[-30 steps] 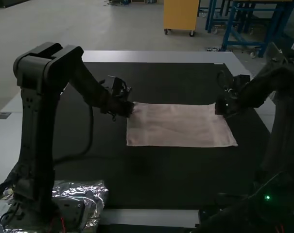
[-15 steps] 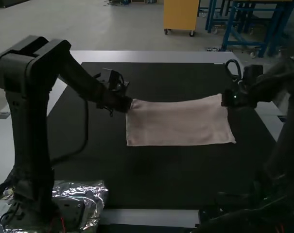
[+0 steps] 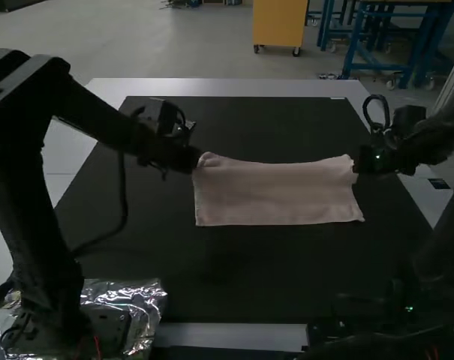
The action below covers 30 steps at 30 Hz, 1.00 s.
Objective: Fold the towel.
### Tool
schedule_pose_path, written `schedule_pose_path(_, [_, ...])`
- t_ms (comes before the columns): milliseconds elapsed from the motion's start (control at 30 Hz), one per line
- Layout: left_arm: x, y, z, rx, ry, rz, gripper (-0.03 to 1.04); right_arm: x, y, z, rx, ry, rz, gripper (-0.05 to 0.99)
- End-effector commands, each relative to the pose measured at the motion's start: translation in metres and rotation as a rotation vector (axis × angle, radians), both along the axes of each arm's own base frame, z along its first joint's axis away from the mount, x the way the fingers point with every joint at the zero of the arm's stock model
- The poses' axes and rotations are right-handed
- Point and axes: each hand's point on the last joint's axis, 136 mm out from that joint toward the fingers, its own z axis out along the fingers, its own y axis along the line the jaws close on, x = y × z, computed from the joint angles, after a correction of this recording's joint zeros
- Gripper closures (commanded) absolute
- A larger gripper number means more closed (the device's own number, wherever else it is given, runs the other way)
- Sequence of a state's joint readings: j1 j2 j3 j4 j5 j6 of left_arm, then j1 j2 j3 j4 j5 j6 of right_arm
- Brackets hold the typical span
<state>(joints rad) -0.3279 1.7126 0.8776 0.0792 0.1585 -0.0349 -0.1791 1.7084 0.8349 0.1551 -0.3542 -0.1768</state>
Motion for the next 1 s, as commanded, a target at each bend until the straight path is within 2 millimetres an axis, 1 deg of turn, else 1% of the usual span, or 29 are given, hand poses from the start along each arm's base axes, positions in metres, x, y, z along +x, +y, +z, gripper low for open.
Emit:
schedule_pose_path(0, [-0.009, 0.006, 0.005, -0.009, 0.004, 0.026, 0.99, -0.008, -0.008, 0.012, -0.010, -0.025, 0.005, 0.96])
schedule_pose_path(133, [-0.023, 0.010, 0.005, -0.005, 0.021, 0.027, 0.99, -0.020, -0.008, 0.019, 0.009, -0.028, 0.007, 0.96])
schedule_pose_path(233, [-0.030, 0.012, 0.014, -0.013, 0.008, 0.029, 0.98, -0.027, -0.010, 0.026, 0.007, -0.033, 0.002, 0.96])
schedule_pose_path(367, [-0.038, 0.014, 0.021, -0.036, 0.006, 0.045, 0.98, -0.040, -0.008, 0.025, 0.022, -0.010, 0.013, 0.96])
schedule_pose_path(433, [-0.042, 0.013, 0.028, -0.042, -0.001, 0.041, 0.99, -0.047, -0.009, 0.025, 0.031, 0.005, 0.008, 0.96])
schedule_pose_path(500, [-0.047, 0.013, 0.031, -0.042, -0.001, 0.037, 0.99, -0.053, -0.011, 0.028, 0.036, 0.007, 0.002, 0.96])
schedule_pose_path(567, [-0.053, 0.011, 0.032, -0.044, -0.003, 0.030, 0.98, -0.059, -0.012, 0.027, 0.040, 0.020, -0.005, 0.96])
schedule_pose_path(667, [-0.063, 0.009, 0.025, -0.038, 0.013, 0.017, 0.98, -0.069, -0.011, 0.021, 0.046, 0.043, -0.009, 0.96])
schedule_pose_path(800, [-0.079, 0.008, 0.007, -0.016, 0.056, 0.000, 0.98, -0.085, -0.009, 0.002, 0.047, 0.100, -0.014, 0.96])
schedule_pose_path(967, [-0.097, 0.011, -0.016, 0.010, 0.104, -0.018, 0.98, -0.100, -0.011, -0.022, 0.022, 0.160, -0.026, 0.96])
